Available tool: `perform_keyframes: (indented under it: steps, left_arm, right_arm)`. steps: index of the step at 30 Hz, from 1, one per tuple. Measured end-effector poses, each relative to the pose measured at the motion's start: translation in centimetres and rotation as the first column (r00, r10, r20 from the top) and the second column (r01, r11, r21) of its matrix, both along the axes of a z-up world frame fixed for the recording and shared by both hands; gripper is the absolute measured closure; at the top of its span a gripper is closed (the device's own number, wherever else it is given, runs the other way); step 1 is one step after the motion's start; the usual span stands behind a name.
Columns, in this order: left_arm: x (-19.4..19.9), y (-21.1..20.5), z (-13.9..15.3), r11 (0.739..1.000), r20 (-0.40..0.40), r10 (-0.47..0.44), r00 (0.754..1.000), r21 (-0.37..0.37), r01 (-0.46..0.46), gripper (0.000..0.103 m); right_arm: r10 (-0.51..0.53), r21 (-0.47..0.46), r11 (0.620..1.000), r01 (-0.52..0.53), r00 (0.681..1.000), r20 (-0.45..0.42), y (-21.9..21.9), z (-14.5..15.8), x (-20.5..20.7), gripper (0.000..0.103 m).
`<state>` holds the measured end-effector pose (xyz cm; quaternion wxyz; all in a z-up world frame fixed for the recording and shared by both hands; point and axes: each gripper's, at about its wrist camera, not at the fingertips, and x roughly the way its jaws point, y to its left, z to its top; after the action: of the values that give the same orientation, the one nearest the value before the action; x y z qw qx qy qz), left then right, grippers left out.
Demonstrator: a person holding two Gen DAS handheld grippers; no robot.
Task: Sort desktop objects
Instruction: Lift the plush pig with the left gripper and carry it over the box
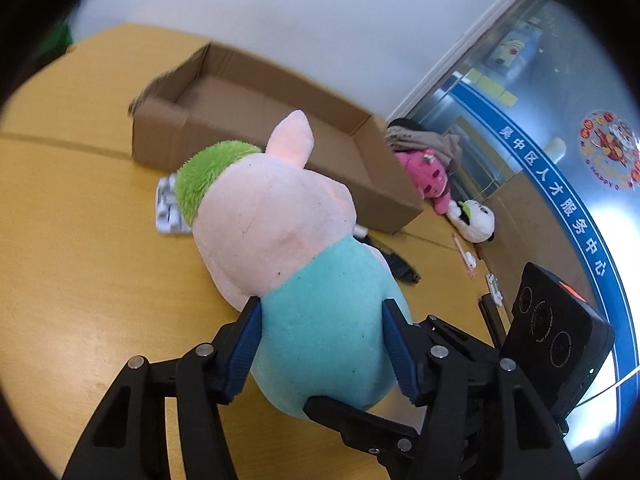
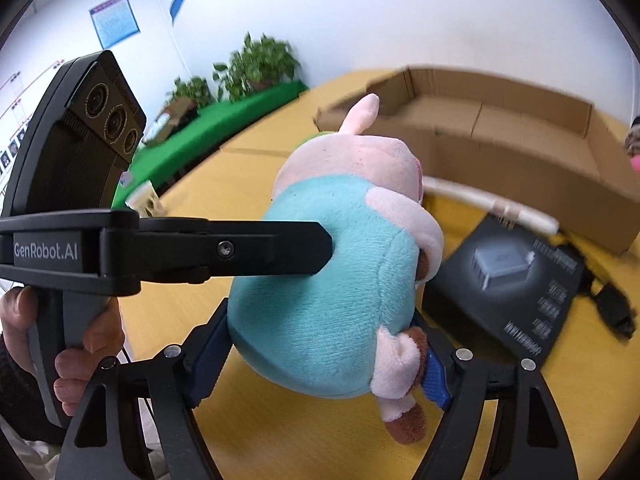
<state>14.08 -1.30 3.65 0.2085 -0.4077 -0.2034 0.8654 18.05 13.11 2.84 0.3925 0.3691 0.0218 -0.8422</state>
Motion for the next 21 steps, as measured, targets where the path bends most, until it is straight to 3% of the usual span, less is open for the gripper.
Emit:
perform_keyframes:
  steps: [4,9,21]
  left_arm:
    - [0.1,0.8,4.0,0.999,-0.099,-0.023,0.995,-0.034,0.020,0.045]
    - [-0.8,1.4,9.1,0.998,-0.241,-0.034,0.970,-0.053,0.022,0.045]
    - [-5.6,0.2,22.3,0.996,-0.490,-0.074,0.869,-0.086,0.036,0.045]
  right_arm:
    - [-0.018,-0.036,0.999,0.015,0.996,-0.092,0.3,3.8,0.4,0.019]
    - [-0.048,-0.065,0.997,0.035,0.978,-0.205,0.5,9.0,-0.3,0.019]
    - [-0.111,-0.146,0.988,0.051,0.890,-0.441,-1.6,22.8,-4.2,0.019]
